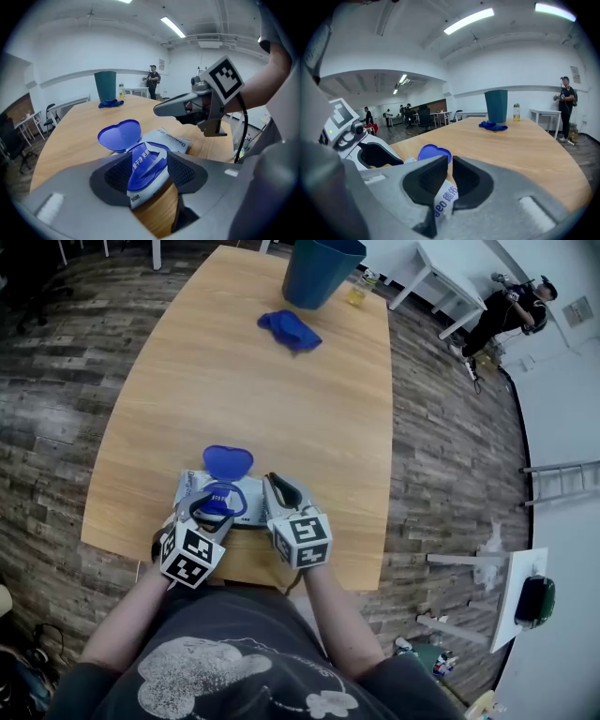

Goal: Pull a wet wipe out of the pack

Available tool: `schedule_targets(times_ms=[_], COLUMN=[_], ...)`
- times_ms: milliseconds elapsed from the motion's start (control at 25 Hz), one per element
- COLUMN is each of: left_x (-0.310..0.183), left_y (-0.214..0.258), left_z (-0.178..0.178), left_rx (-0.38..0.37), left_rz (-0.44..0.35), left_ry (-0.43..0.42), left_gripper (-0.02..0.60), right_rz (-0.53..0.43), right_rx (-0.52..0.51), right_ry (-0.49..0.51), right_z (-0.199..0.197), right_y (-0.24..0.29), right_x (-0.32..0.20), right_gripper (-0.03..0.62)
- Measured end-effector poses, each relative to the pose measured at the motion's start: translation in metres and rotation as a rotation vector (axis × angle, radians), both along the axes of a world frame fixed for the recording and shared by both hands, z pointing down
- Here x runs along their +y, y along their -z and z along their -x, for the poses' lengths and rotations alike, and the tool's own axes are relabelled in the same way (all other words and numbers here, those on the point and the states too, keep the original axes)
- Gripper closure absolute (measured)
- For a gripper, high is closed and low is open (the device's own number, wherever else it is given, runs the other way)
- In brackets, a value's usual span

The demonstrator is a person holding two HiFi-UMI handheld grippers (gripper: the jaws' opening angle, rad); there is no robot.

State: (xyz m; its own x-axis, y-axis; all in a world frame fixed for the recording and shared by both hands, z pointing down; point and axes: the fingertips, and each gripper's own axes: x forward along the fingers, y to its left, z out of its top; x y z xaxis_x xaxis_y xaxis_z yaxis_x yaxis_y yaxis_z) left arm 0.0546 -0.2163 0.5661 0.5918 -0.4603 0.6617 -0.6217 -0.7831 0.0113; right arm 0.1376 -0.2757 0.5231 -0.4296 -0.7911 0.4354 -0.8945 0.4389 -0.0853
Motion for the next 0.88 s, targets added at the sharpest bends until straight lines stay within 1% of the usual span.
schedule_targets(times_ms=[80, 120, 320, 360, 400, 600, 720, 800, 880], left_x=[-0.006, -0.009, -0.021, -0.02, -0.02, -0.023, -0.029, -0.032, -0.034], left_y=[-0.005, -0.005, 0.011, 0.014, 0.017, 0.024, 0.023, 0.02, 0.013], left_z=[-0.005, -0.007, -0.004, -0.003, -0.001, 0.019, 0.035, 0.047, 0.057], left_rx=[-0.029, -0.027, 0.05, 0.063, 0.074, 0.098, 0.099, 0.09, 0.06], left_rz=[-0.022, -0.034, -0.093, -0.101, -0.106, -0.12, -0.117, -0.106, -0.099], left_ry=[0.012, 0.025, 0.114, 0.124, 0.134, 0.201, 0.279, 0.332, 0.351], left_gripper=[0.325, 0.337, 0.498, 0.524, 0.535, 0.547, 0.549, 0.549, 0.548], right_rz=[0.008, 0.009, 0.023, 0.029, 0.032, 0.032, 0.035, 0.038, 0.044], right_rx=[-0.004, -0.001, -0.001, -0.009, -0.014, 0.004, 0.028, 0.063, 0.103], right_ry=[-0.009, -0.007, -0.006, -0.012, -0.014, 0.03, 0.079, 0.119, 0.163], right_z=[-0.002, -0.002, -0.002, -0.004, -0.004, 0.01, 0.018, 0.024, 0.032], right_y=[0.0, 0.001, 0.002, 0.001, 0.001, 0.002, 0.001, 0.001, 0.0], right_x=[0.003, 0.005, 0.016, 0.018, 0.02, 0.024, 0.028, 0.029, 0.029], right_gripper=[0.569, 0.569, 0.569, 0.569, 0.569, 0.576, 0.593, 0.597, 0.597])
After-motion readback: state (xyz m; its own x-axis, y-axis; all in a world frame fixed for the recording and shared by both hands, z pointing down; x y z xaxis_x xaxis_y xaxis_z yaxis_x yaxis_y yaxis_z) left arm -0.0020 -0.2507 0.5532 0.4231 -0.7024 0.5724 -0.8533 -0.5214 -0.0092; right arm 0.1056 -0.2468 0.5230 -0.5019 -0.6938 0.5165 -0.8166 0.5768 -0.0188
